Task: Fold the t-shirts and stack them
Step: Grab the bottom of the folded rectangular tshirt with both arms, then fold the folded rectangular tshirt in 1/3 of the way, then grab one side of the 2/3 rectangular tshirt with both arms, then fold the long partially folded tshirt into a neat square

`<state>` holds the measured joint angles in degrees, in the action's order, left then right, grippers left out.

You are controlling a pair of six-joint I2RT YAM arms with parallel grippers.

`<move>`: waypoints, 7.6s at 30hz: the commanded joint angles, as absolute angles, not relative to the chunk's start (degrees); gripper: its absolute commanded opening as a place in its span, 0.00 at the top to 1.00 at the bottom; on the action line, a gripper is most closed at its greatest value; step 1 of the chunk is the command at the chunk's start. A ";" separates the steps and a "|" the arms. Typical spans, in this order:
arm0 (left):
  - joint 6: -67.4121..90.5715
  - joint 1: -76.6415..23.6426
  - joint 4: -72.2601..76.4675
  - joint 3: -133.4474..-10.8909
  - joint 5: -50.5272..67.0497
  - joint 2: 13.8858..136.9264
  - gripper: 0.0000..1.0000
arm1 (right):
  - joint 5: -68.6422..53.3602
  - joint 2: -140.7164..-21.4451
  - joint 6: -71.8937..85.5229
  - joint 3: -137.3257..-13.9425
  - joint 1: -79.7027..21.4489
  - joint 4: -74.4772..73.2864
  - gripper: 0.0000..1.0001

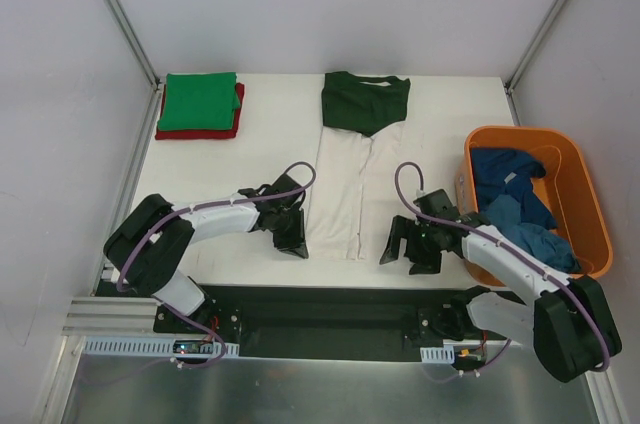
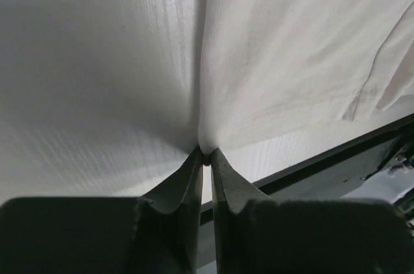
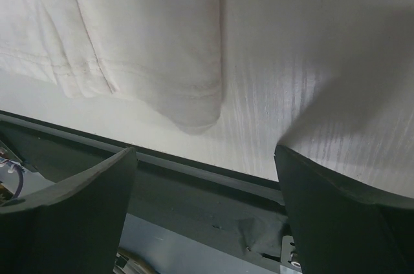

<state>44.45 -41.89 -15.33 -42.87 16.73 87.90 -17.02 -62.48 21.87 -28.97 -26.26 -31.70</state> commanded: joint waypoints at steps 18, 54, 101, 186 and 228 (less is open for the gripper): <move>43.50 -41.40 -13.18 -42.98 18.98 87.19 1.00 | -12.22 -70.23 24.96 -28.66 -26.81 -25.49 0.80; 39.03 -34.37 -18.90 -56.23 19.07 77.60 1.00 | -10.48 -66.70 14.77 -54.57 -27.43 -40.96 0.99; 25.93 -19.86 -18.72 -102.74 28.30 127.08 0.90 | -13.80 -115.31 6.42 -92.10 -9.93 -34.37 0.93; 33.49 -24.35 -13.54 -66.36 28.65 108.11 1.00 | -19.16 -91.67 13.36 -47.12 -15.21 -12.66 0.97; 29.97 -22.85 -22.59 -84.81 16.35 99.92 1.00 | -38.94 -83.66 4.74 -68.02 -2.73 -38.94 0.99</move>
